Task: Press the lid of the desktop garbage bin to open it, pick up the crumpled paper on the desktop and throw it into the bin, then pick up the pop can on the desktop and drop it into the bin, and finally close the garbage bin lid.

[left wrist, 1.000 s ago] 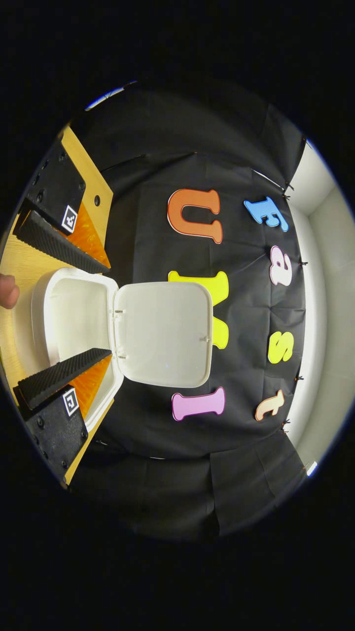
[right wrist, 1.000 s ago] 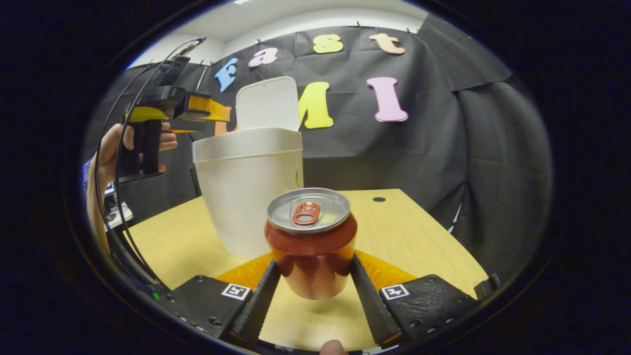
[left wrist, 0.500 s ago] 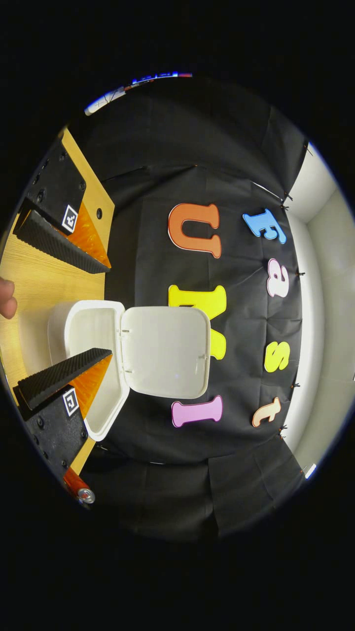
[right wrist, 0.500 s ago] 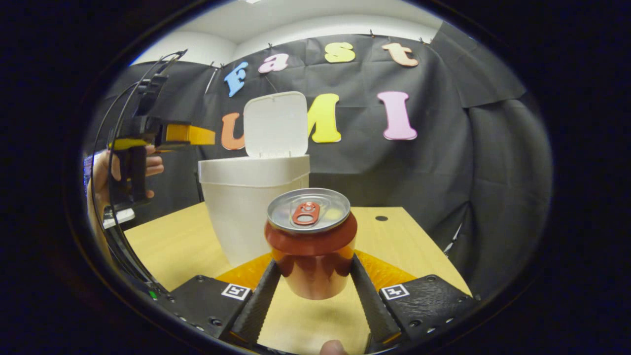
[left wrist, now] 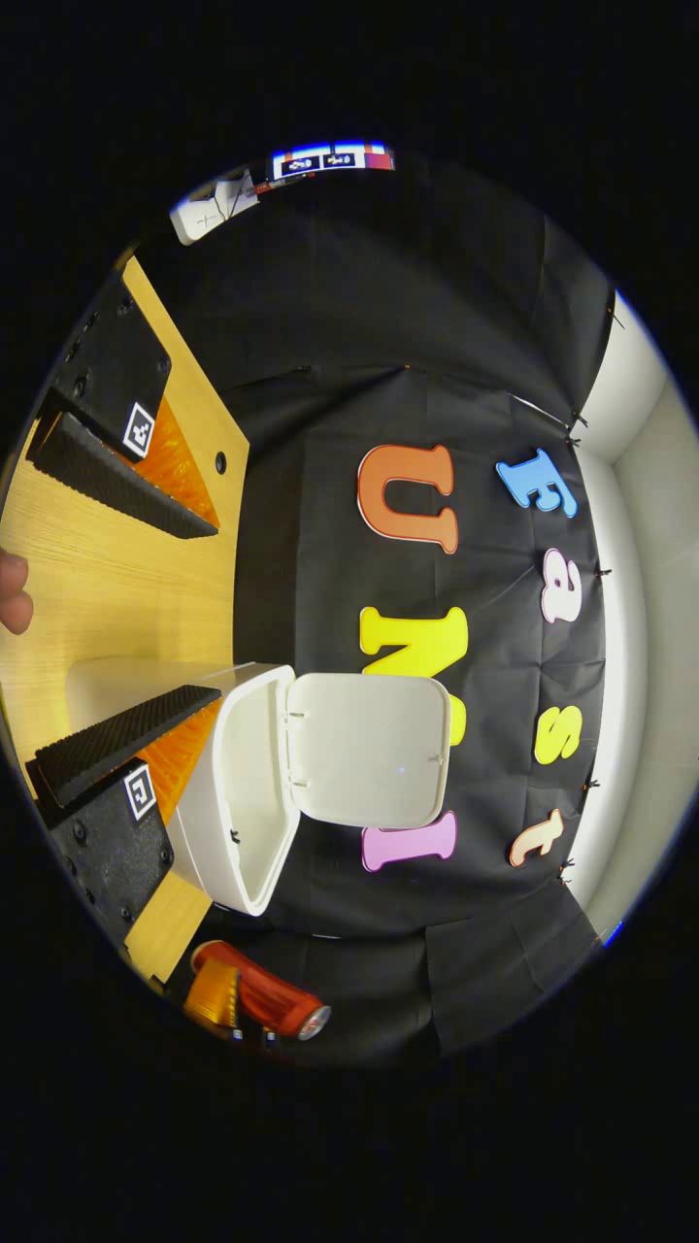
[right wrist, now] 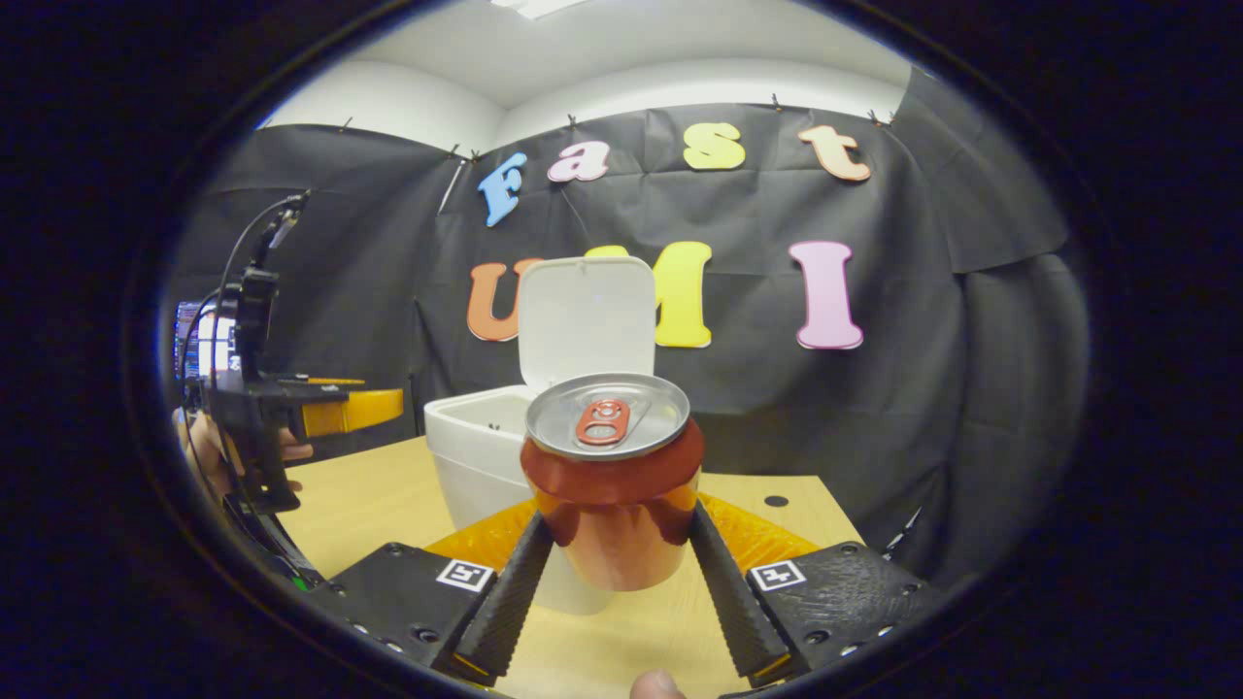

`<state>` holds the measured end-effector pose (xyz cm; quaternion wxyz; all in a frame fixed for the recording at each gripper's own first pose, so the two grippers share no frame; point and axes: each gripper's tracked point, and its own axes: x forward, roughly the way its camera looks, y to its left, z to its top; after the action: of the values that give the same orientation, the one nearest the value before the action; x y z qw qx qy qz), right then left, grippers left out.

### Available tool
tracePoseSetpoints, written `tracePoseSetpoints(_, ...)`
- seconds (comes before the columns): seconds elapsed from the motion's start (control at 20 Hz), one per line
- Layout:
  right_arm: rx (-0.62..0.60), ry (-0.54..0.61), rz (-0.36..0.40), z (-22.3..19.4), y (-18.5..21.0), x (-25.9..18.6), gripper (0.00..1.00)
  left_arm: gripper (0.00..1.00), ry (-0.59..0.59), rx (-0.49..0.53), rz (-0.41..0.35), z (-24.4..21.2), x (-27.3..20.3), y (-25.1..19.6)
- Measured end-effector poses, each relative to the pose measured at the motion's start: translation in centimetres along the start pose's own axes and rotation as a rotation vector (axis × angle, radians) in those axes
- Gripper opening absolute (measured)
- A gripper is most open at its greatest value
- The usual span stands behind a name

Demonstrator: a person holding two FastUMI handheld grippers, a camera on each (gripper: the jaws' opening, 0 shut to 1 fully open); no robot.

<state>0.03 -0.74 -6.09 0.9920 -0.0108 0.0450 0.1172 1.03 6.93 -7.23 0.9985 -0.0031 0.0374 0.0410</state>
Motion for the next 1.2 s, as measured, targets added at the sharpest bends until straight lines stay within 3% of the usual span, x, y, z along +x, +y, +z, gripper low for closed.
tracePoseSetpoints(0.25, -0.052, -0.044, 0.044, 3.5, 2.6, 3.3, 0.81, 0.98, 0.005, 0.021, 0.041, -2.3, -2.0, 2.0)
tracePoseSetpoints(0.5, -0.01, -0.045, 0.087, 6.0, 4.4, 6.7, 0.8, 0.98, 0.036, -0.006, 0.076, -5.4, -3.2, 3.3)
tracePoseSetpoints(0.65, 0.001, -0.046, 0.076, 7.6, 4.1, 9.0, 0.8, 0.98, 0.057, -0.019, 0.083, -6.4, -3.7, 3.8)
tracePoseSetpoints(1.2, 0.045, 0.075, 0.084, 8.9, 4.2, 15.0, 0.81, 0.98, 0.052, -0.031, 0.081, -6.1, -3.1, 4.2)
